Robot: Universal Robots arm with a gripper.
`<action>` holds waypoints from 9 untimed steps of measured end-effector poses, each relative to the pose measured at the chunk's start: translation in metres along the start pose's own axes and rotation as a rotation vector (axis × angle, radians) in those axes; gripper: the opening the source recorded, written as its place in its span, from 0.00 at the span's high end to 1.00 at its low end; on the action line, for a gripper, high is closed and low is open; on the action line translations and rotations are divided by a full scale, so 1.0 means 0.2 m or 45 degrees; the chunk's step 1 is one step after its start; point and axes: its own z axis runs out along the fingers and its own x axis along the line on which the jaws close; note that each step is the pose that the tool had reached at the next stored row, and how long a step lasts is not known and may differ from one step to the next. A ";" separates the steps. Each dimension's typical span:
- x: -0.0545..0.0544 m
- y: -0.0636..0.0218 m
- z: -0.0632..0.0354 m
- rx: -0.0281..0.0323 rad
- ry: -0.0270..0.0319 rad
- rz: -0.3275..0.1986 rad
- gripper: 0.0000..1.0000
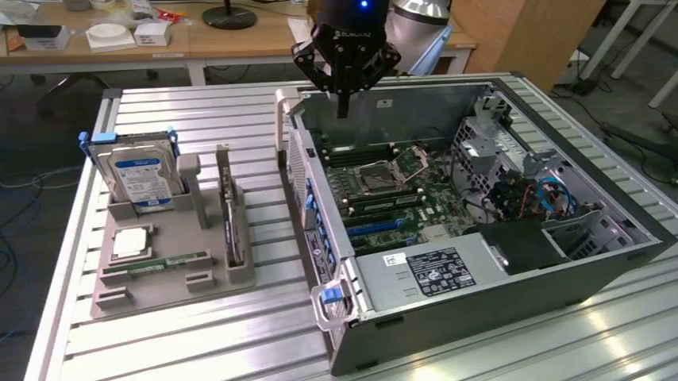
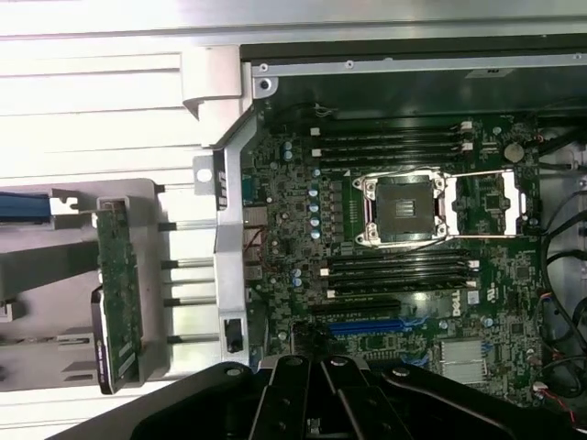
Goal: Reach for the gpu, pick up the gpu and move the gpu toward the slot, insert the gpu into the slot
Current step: 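Reach for the gpu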
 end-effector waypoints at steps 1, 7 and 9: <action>0.01 -0.001 0.000 0.0001 0.0001 0.000 0.90; 0.06 -0.004 -0.002 0.0000 0.0000 0.000 0.90; 0.07 -0.005 -0.002 0.0000 0.0000 0.000 0.90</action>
